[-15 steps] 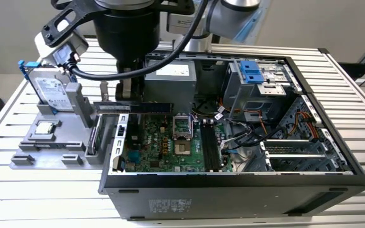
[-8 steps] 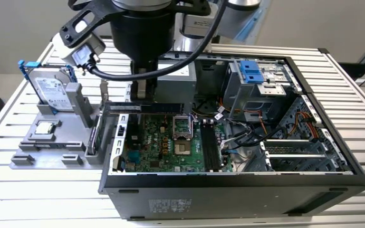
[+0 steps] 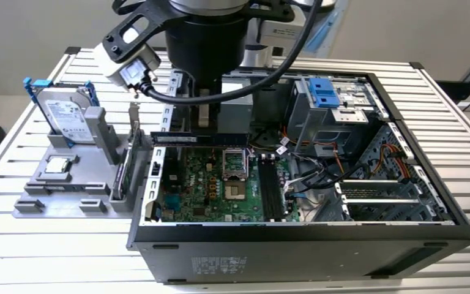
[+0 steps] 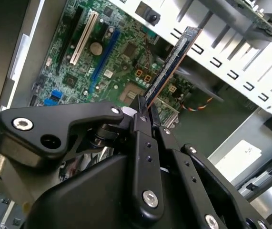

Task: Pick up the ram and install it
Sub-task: 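Pick up the ram and move it above insertion slot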

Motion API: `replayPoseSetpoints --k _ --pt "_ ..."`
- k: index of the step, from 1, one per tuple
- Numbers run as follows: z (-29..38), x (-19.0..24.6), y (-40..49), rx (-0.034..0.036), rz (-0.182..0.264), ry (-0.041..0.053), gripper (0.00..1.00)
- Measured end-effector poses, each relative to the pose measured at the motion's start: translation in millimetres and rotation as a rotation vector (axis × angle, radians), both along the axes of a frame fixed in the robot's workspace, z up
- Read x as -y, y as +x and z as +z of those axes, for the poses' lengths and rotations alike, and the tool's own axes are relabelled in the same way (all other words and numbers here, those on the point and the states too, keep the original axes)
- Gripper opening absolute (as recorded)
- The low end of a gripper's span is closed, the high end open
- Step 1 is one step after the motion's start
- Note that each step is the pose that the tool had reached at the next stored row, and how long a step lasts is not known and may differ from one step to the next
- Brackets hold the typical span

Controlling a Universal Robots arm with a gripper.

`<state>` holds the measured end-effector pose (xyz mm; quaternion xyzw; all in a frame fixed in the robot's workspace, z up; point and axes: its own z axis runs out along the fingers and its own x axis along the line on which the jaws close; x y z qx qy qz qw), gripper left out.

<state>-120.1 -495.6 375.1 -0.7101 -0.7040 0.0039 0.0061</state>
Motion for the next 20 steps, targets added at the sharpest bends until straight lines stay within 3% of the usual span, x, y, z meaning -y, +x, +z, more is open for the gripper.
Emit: replayPoseSetpoints --k 20 --pt "-1.1 0.0 43.8 0.0000 0.000 0.0001 0.00"
